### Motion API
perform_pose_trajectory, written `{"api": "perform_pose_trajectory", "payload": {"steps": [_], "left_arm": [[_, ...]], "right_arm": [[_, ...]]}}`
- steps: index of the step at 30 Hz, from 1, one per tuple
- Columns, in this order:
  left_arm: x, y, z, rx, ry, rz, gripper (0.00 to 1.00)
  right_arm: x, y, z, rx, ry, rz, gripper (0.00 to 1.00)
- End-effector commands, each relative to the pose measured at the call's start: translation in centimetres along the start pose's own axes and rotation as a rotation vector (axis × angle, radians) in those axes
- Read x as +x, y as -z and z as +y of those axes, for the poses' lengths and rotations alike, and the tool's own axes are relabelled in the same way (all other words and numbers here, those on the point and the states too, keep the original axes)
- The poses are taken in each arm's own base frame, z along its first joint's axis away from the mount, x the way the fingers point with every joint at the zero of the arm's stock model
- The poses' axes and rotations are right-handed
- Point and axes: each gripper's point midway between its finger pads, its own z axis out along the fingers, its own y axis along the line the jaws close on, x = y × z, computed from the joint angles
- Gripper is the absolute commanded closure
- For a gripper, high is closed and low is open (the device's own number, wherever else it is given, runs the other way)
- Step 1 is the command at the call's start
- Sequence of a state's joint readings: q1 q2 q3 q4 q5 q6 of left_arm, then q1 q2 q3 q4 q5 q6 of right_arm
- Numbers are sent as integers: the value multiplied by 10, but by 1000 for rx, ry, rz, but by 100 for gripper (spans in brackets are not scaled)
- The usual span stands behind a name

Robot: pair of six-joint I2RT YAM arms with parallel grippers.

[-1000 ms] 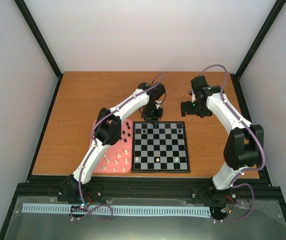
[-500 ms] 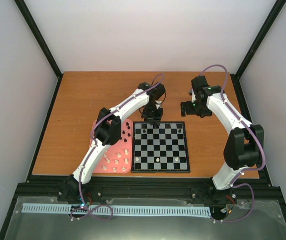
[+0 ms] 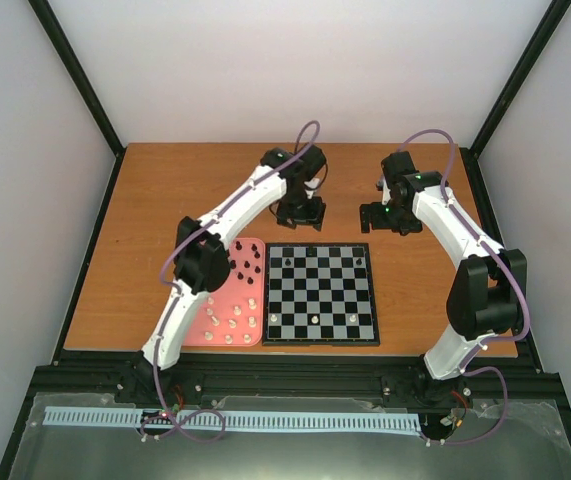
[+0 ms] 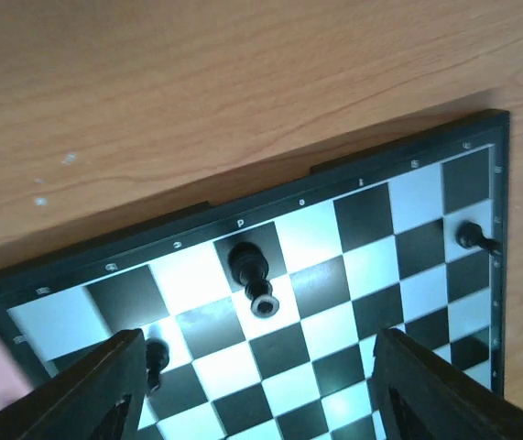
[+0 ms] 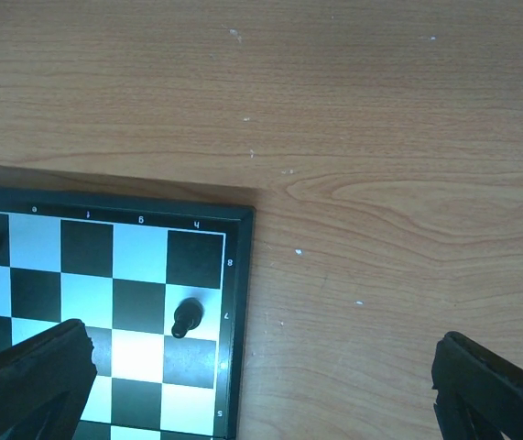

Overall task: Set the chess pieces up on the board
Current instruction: Pick up the chess piece from the storage box.

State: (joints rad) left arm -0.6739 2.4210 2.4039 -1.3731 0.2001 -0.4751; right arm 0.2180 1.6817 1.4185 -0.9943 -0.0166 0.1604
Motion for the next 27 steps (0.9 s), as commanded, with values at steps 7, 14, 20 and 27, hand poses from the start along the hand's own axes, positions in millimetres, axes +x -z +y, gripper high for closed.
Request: {"api": "perform_pose_trajectory", "payload": {"steps": [7,14,20,27], "left_arm": [[-23,126,128,-201,159,-250,26],[7,133,239,-268,391,-233,33],[34,103,281,-230,513,-154,43],[53,76,290,-237,524,-77,46]], "right_arm": [[-9,13,5,-40,6,-45,0],[-9,9,6,-48,7,-38,0],[-8,7,5,-42,9,-29,0],[-5,3,4,-37,7,-16,0]]}}
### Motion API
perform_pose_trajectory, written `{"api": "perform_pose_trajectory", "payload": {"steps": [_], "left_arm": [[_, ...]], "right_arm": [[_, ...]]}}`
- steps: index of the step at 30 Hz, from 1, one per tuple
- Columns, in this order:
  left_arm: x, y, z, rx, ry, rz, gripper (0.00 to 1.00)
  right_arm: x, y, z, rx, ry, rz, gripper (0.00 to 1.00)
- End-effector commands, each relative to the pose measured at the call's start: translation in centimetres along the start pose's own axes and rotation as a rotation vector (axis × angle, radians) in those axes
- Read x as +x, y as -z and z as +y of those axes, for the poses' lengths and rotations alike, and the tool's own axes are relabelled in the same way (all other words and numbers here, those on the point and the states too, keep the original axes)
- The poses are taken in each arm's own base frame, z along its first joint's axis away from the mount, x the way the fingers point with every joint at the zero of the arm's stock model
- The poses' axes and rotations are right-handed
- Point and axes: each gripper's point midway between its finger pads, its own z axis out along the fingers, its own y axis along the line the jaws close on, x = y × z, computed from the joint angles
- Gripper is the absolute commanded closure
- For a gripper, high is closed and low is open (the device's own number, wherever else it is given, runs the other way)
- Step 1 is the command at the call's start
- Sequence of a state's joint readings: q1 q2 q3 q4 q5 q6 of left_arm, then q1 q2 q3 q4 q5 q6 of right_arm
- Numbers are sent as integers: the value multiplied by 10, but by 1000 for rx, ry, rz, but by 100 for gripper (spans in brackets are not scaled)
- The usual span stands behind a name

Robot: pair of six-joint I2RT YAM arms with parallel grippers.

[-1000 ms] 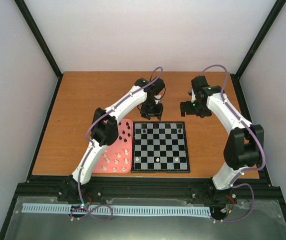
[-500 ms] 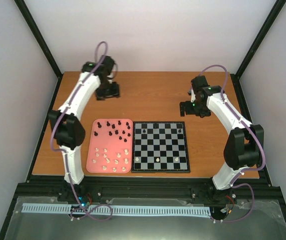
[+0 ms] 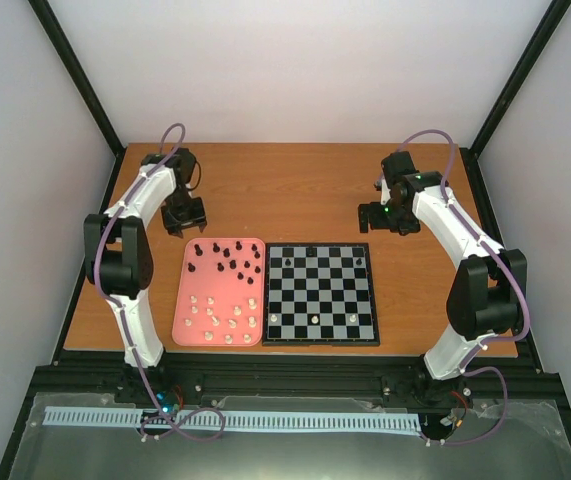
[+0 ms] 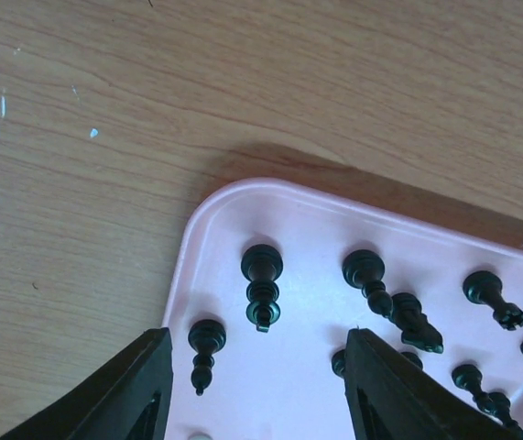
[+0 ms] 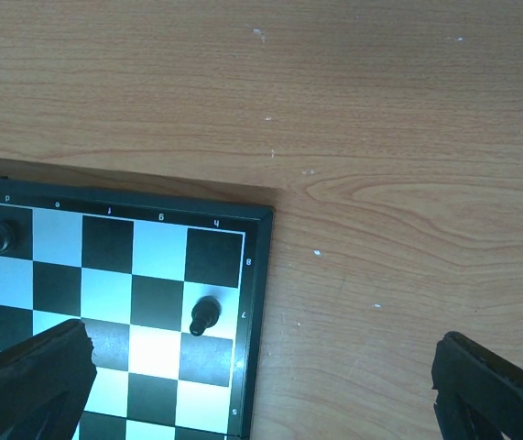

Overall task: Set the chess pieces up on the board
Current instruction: Pick up the chess piece from the storage box.

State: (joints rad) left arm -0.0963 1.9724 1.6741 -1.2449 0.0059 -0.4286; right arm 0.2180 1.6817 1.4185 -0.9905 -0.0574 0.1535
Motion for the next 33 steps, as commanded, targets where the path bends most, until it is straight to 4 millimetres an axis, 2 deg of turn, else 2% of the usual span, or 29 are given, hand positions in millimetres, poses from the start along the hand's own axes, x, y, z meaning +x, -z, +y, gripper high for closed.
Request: {"api": "perform_pose_trajectory", "payload": {"steps": [1,10,24,28,33], "left_arm": [[-3,0,-1,31,-11,-31,46],[10,-33,1,19,-11,49,52],[13,-56,2,15,-3,89,59],[10,-58,1,16,-3,93,69],[11,-61,0,20,-1,103,74]], "right_arm": [[-6,3,-3,5,2,-19,0],[-6,2,-4,12,1,-16,0],[-4,-1,-5,12,-1,-9,0],[-4,-1,-4,9,-2,-9,0],[-3,-1,-4,11,-3,-10,0]]}}
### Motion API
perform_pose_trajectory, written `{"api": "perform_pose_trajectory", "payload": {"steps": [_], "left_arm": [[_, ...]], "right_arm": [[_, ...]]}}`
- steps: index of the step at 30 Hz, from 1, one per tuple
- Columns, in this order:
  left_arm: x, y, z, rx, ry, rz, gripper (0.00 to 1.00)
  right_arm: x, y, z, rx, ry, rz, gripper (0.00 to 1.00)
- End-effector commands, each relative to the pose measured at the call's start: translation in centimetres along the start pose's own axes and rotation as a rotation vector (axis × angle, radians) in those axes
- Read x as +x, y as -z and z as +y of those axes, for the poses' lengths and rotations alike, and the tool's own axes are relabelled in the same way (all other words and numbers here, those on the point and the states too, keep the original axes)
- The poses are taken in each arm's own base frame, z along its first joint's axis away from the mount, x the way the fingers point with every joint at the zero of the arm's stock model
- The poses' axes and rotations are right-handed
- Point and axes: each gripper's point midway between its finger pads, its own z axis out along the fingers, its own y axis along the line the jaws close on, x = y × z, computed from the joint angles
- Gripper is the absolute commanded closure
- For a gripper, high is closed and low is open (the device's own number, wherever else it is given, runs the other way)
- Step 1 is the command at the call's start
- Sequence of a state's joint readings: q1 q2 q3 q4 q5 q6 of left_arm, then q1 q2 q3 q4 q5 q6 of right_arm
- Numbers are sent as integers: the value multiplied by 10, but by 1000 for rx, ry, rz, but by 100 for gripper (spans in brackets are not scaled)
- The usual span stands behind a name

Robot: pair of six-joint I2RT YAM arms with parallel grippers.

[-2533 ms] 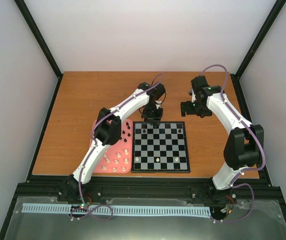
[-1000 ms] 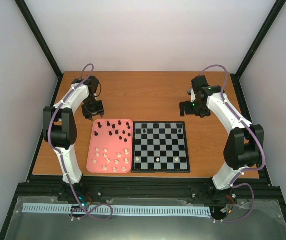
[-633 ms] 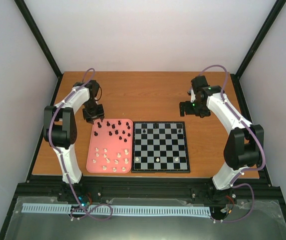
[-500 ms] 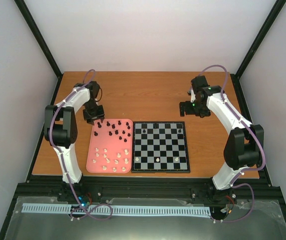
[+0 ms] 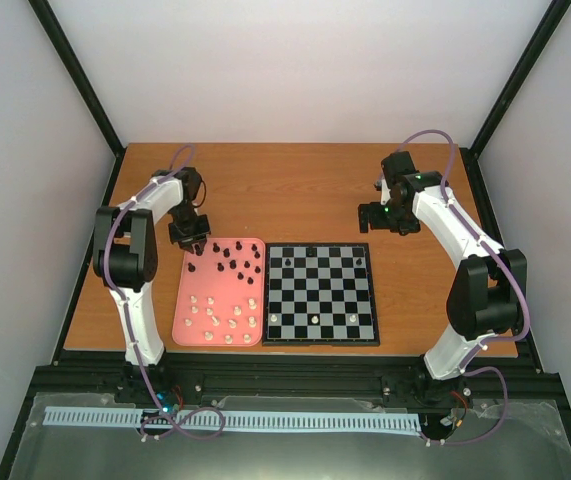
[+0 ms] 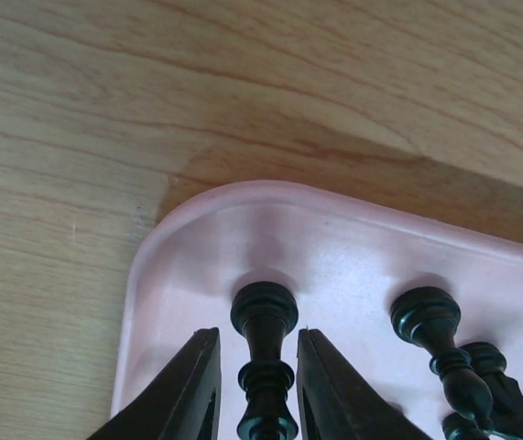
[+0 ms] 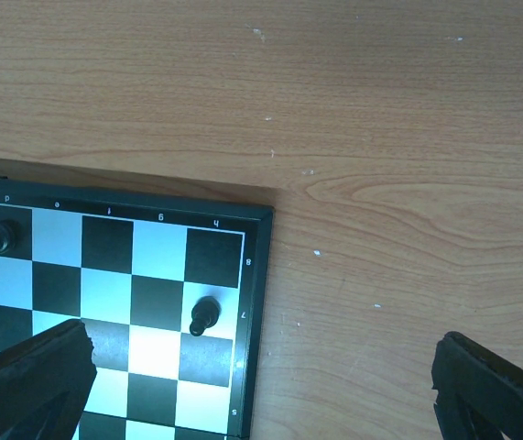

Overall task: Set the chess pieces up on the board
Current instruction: Pick up the chess piece from the storage box, then place the chess piece on the chessboard.

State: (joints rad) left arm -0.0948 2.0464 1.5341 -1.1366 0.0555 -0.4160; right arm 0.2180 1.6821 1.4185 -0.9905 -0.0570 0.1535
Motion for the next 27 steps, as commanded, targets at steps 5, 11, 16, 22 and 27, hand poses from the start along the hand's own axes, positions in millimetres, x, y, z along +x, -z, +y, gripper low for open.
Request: {"api": "perform_pose_trajectory", "payload": {"steps": [5,11,16,22,27], "left_arm": [[-9,-3,-1,15,5,-10,78],[-11,-2,-1,16,11,-16,88],[-9,12,0,13,7,-34,95],[2,69,-22,8,-77,-112,98],[27,103,-92,80,-209,-153,98]], "right_arm": [[-3,-1,-4,10,-3,-9,0],[-4,0,-4,10,-3,-12,0],[-4,0,-4,8,-5,-15,0],[-7,4,-3,7,-7,-28,0],[-13,7,-5,22,-17,-46,0]]}}
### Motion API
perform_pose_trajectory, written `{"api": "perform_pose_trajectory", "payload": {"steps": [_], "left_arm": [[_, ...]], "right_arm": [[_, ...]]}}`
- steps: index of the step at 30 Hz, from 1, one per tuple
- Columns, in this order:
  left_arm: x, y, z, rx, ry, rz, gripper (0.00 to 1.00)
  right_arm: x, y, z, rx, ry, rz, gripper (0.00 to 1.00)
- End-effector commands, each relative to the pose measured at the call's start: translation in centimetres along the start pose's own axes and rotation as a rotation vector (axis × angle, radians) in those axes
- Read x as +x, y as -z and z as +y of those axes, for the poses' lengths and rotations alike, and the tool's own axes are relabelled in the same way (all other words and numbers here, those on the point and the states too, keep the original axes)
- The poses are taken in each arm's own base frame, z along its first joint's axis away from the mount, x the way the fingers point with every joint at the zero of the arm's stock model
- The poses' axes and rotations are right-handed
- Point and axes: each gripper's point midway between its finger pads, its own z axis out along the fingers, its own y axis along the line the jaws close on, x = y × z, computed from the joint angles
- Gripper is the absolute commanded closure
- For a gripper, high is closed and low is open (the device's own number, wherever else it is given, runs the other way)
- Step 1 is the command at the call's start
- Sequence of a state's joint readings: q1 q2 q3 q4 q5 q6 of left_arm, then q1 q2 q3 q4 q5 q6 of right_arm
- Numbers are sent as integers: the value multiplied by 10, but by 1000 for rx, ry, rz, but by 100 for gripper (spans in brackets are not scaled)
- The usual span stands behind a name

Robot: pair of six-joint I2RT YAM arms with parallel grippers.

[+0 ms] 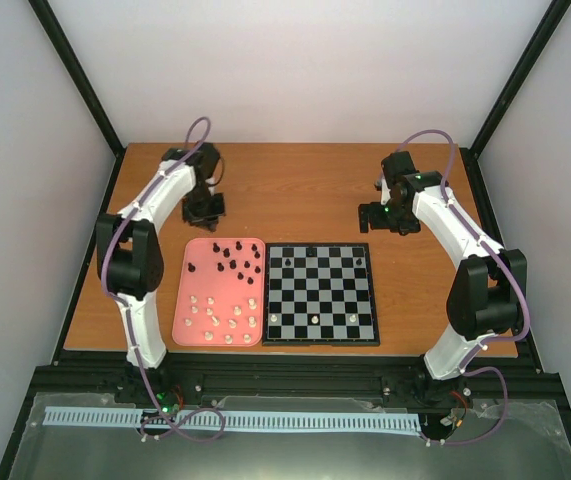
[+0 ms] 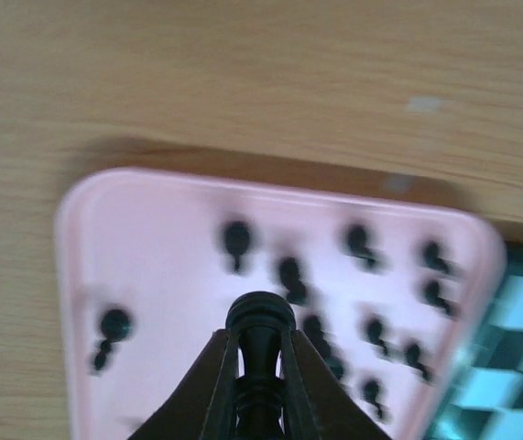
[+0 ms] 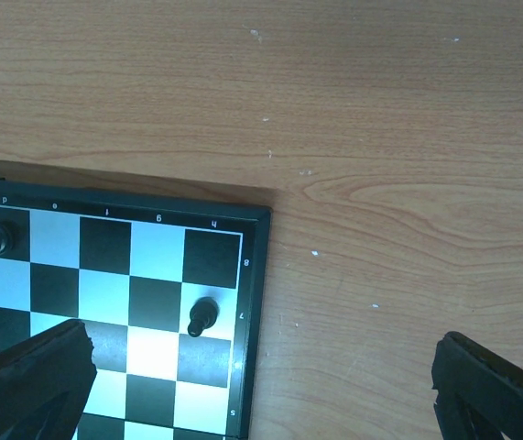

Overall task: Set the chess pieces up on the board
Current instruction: Place the chess piece on the chessboard.

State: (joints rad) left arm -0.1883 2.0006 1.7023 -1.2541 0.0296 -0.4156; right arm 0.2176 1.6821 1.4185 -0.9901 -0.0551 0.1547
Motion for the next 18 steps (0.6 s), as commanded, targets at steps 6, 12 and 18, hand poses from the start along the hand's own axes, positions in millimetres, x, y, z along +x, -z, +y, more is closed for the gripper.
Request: {"api": "perform_pose_trajectory", "payload": {"steps": [6,12,18], "left_arm": [[31,58,-147,202,-225,-75,98],[43,65,-226,297,-363,-104,98],[67,44,-279,350,-467,-62,97]], "right_arm": [[-19,9,-8,39,-43,-63,0],[-17,10,-22,85,-78,-74,0],[-12,6,-37,94,-115,-61,0]]}}
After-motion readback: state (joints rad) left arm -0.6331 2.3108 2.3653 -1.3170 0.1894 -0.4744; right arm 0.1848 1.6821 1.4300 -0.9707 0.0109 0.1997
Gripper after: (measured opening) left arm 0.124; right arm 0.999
